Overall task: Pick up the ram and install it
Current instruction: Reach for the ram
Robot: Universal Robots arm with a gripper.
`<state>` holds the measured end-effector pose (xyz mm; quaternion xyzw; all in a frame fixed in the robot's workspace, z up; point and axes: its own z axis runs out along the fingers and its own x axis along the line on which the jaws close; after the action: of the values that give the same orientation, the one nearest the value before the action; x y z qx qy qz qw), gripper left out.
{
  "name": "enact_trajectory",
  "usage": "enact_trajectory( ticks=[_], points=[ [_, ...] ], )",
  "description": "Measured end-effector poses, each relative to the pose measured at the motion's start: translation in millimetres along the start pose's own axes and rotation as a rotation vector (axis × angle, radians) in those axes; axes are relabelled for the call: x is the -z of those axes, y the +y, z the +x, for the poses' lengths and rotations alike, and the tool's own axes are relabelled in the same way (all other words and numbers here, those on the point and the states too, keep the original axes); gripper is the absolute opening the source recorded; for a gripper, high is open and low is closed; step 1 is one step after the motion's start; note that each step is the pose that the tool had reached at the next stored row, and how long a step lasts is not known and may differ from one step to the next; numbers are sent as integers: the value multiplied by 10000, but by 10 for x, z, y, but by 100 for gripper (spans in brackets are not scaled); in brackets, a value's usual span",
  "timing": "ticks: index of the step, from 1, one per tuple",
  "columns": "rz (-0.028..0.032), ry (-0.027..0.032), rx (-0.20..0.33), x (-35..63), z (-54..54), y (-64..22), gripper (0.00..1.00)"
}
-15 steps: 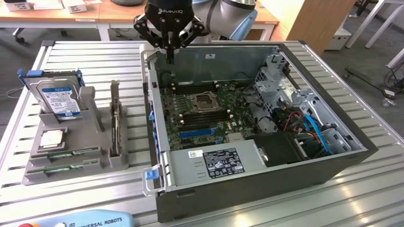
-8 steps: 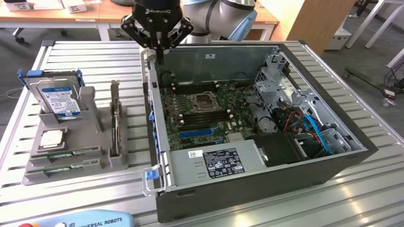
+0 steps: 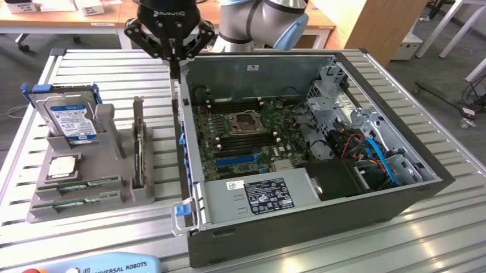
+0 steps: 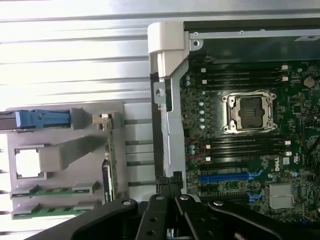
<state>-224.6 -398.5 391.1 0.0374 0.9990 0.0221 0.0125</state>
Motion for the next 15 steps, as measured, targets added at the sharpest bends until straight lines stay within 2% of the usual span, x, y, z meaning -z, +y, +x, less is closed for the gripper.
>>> enact_trajectory(
  ticks=[15],
  points=[
    [0,0,-1,2,558,-37,10]
  ],
)
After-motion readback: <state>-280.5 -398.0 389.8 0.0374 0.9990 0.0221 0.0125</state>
